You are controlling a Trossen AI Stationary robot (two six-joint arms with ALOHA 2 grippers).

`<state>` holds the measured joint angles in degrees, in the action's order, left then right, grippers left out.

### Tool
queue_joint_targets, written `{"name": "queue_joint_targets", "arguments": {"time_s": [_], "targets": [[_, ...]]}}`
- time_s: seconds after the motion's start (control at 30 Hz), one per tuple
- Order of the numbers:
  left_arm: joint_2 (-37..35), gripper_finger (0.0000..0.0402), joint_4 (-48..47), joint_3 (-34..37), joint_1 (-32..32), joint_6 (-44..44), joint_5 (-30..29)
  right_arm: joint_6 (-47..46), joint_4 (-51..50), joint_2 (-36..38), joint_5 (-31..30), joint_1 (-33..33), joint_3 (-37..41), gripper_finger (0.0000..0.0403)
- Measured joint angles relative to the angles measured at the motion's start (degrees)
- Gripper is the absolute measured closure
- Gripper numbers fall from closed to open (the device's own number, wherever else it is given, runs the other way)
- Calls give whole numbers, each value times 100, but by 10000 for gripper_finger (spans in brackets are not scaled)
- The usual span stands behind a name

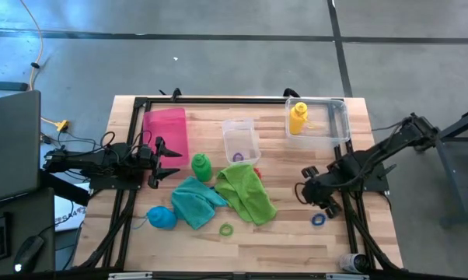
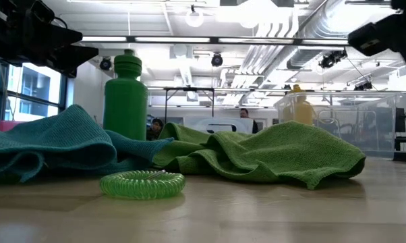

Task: Pick & Place Sports Items
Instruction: Put the right blue spring keychain into the left transparent bin

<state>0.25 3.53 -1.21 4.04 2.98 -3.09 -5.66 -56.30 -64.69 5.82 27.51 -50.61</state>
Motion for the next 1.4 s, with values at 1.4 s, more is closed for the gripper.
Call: {"name": "queue_joint_targets", "arguments": {"time_s": [1.4], "targets": [[0, 152, -1, 0, 1, -1, 0, 75, 276, -2634, 7, 1231, 0, 234]]}}
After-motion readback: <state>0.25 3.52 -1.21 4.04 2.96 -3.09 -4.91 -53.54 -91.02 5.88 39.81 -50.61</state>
